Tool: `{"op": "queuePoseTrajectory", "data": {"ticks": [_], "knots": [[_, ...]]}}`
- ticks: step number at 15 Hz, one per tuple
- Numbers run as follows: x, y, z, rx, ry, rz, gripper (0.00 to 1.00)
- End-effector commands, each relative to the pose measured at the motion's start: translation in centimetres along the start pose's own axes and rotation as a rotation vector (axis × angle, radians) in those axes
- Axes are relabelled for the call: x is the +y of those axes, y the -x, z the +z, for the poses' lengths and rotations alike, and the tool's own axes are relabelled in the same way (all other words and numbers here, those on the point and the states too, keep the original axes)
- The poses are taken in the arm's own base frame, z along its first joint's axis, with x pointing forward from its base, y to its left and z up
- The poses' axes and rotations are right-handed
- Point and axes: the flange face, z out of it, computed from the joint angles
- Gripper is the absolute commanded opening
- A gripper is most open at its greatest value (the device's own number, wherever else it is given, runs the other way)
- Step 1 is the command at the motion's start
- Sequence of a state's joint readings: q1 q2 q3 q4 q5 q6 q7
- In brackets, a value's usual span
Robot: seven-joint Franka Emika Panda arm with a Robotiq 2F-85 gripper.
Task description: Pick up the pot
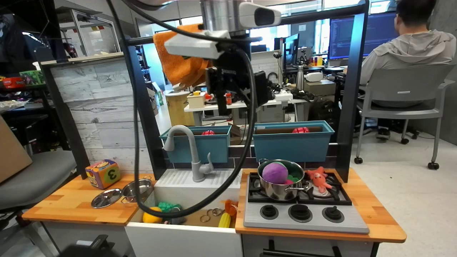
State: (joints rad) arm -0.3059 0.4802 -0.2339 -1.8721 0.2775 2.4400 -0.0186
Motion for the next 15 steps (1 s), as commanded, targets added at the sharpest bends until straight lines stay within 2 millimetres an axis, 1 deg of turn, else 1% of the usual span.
{"op": "queuePoseTrajectory", "data": {"ticks": [1, 2, 3, 5, 7, 10, 12, 15], "knots": [[1.3, -5.1, 3.8, -0.016, -0.1, 0.163, 1.0], [1.4, -6.0, 4.8, -0.017, -0.116, 0.2, 1.0], [1.4, -6.8, 6.3, -0.019, -0.135, 0.236, 1.0], [0.7, -8.0, 9.0, -0.03, -0.131, 0.281, 1.0], [-0.3, -8.8, 11.9, -0.047, -0.116, 0.309, 1.0], [-1.5, -9.8, 14.9, -0.058, -0.105, 0.353, 1.0], [-1.3, -10.0, 15.7, -0.068, -0.072, 0.417, 1.0], [0.2, -10.3, 15.4, -0.084, -0.024, 0.49, 1.0]]}}
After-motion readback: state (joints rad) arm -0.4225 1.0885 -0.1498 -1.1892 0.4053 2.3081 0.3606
